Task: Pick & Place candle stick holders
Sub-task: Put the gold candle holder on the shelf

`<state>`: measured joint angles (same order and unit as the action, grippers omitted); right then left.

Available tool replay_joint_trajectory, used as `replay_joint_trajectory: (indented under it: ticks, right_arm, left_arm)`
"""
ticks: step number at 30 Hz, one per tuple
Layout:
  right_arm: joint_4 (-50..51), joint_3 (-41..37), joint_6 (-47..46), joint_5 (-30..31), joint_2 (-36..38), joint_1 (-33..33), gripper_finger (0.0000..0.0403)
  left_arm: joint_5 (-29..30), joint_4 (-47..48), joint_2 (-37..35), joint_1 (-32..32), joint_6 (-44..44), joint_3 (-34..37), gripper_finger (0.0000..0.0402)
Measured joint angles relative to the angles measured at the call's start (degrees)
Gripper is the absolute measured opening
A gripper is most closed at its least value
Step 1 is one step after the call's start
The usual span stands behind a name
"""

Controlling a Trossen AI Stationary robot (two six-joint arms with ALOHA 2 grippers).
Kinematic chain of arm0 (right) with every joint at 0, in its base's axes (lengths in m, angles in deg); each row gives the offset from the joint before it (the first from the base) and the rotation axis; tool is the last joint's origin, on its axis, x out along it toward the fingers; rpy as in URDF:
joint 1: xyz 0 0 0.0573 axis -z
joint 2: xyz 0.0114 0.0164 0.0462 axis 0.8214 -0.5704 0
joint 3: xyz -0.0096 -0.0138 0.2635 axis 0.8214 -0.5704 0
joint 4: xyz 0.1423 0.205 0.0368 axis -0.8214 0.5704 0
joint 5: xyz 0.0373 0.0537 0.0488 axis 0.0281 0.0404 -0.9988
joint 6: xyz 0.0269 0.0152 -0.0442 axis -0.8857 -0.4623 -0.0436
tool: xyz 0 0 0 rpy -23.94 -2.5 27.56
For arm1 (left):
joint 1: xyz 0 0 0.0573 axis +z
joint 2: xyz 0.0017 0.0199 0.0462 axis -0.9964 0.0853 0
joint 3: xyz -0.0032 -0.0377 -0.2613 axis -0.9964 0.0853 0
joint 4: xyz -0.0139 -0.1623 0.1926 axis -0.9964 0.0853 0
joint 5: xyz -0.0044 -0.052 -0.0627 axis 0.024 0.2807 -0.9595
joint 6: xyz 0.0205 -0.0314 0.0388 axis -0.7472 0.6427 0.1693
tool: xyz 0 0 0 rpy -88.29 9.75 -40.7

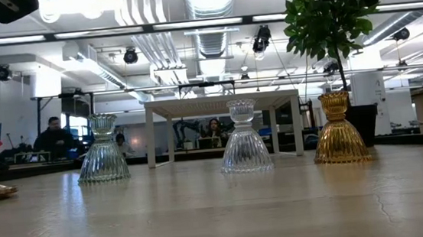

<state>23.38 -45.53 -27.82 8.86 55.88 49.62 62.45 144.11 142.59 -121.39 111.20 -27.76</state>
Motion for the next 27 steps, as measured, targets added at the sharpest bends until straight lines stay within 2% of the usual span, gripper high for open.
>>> replay_joint_trajectory:
  ticks: [11, 22, 27]
  right_arm:
    - [-0.02, 0.00, 0.00, 0.02, 0.00, 0.02, 0.0008]
    - [0.00, 0.00, 0.00, 0.00, 0.02, 0.02, 0.0008]
    - [-0.01, 0.00, 0.00, 0.00, 0.02, 0.00, 0.0008]
  left_arm:
    - [-1.18, 6.73, 0.00, 4.15, -1.91, -9.45, 0.0110]
    - [-6.87, 9.24, 0.11, 13.92, -8.29, -15.81, 0.0110]
    - [-9.07, 9.42, 0.62, 18.34, -8.18, -19.39, 0.0110]
